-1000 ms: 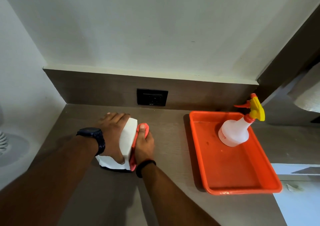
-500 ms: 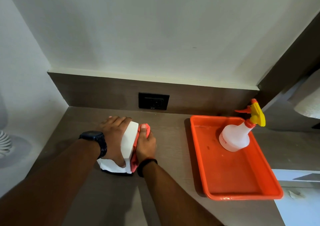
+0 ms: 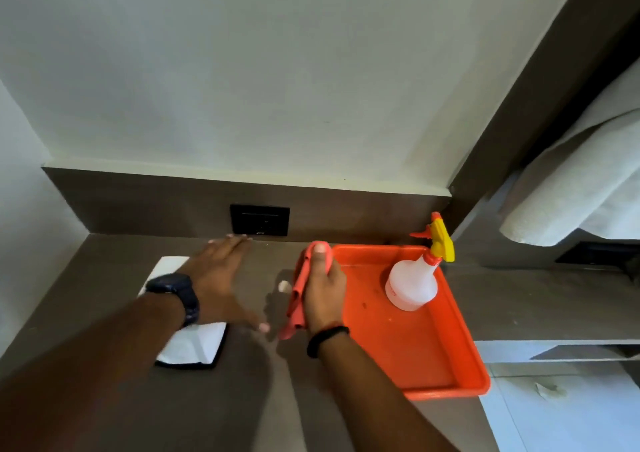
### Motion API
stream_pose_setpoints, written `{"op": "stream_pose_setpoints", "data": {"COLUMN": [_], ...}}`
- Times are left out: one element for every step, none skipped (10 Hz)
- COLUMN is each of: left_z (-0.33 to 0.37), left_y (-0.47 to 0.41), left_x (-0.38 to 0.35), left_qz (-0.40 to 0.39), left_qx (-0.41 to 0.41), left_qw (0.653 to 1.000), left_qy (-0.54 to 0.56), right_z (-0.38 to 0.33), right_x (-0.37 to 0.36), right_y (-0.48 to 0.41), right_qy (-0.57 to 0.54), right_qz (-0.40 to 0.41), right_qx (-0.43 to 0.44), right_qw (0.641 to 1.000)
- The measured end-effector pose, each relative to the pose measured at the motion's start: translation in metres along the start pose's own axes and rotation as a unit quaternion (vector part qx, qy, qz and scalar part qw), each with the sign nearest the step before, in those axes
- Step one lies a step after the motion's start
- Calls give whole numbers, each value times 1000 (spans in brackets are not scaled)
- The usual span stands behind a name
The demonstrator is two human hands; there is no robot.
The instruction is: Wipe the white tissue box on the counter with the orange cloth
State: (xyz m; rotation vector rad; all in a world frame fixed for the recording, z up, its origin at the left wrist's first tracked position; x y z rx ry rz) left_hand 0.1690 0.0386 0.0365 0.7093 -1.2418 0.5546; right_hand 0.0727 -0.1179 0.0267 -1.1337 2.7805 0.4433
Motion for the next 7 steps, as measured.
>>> {"op": "stream_pose_setpoints", "data": {"left_z": [73,128,156,163,159,159,153], "left_y": [-22,-42,-56,-61,-57,-54,-46], "left_x": [-2,-33,-80,-116,-127,-128,-115], "left_qz": [60,48,-9,-55,-70,-81,-77], "left_qx": [-52,-89,-96,-94,-88,-79,-74], "left_qw": [996,994,995,994,993,994,994], "left_qy": [29,36,-3,-23,-24,-7,3], "right_z": [-22,-18,9,44,64,80,58], "right_x": [64,105,121,126,121,119,117], "right_y": [-24,-41,-55,-61,-55,-50,-48], "right_qy": [151,322,522,625,655,669,609], "right_qz": [26,0,-57,-105,-144,-167,-117], "right_qx": [66,84,93,63,50,25,54], "right_qw": [986,943,846,771,740,724,783]}}
Point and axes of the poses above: each hand's wrist, its own y-axis away from the middle knuckle, its own x-axis out of the back of the hand, z = x × y, the point moved 10 cm from there along -y, towards the middle knuckle, and after that the axes turned 9 degrees about -y, right-handed, at the moved point
